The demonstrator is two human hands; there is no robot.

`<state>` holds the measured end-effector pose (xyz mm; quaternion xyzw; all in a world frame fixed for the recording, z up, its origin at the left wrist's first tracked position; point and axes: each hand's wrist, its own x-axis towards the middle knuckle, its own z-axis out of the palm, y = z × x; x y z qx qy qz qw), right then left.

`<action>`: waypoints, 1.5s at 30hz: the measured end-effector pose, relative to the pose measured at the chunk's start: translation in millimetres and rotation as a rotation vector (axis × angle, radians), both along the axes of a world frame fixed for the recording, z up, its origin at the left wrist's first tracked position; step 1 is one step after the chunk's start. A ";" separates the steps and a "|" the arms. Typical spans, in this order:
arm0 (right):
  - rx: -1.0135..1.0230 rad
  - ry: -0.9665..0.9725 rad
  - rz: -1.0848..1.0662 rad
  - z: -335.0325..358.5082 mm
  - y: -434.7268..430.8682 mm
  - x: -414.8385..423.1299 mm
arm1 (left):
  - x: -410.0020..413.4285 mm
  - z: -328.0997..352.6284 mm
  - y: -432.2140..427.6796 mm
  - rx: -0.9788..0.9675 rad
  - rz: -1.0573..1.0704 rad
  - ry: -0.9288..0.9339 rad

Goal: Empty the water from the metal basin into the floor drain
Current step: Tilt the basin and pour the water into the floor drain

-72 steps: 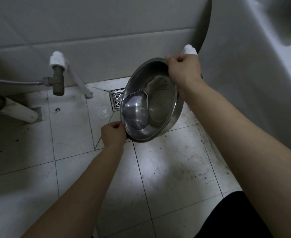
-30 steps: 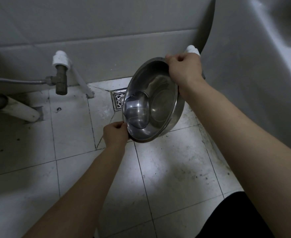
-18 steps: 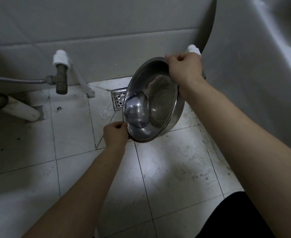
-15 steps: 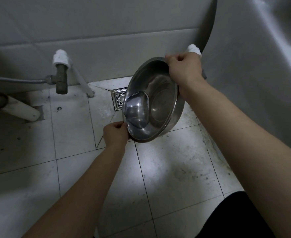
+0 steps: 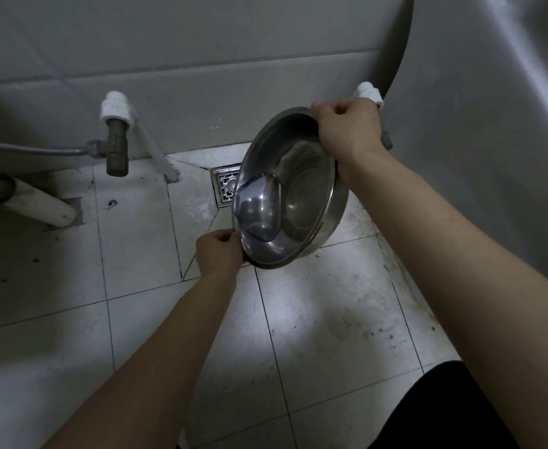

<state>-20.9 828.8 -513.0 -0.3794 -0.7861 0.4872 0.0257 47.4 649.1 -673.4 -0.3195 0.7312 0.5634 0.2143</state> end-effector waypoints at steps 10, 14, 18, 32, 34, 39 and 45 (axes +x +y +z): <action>0.011 -0.008 0.014 -0.3 -2.7 0.3 | 0.8 -3.9 -1.1 -0.007 0.002 -0.011; 0.029 -0.012 0.025 -0.2 -3.2 0.1 | 1.7 -3.3 -1.1 -0.003 0.001 -0.009; 0.027 -0.015 0.028 -0.7 -4.3 0.3 | 2.0 -2.1 -0.7 -0.006 -0.009 -0.016; 0.039 -0.015 0.040 -0.9 -4.0 -2.8 | -0.1 -6.8 2.2 -0.019 -0.006 -0.042; 0.040 -0.010 0.044 -1.3 -4.0 -2.9 | 0.4 -5.6 2.1 -0.026 -0.014 -0.041; 0.035 -0.002 0.040 -0.7 -3.9 -4.0 | 0.7 -3.0 2.8 -0.019 -0.019 -0.056; 0.040 -0.013 0.056 -0.1 -4.6 -2.0 | 2.7 -1.8 2.9 -0.018 -0.028 -0.038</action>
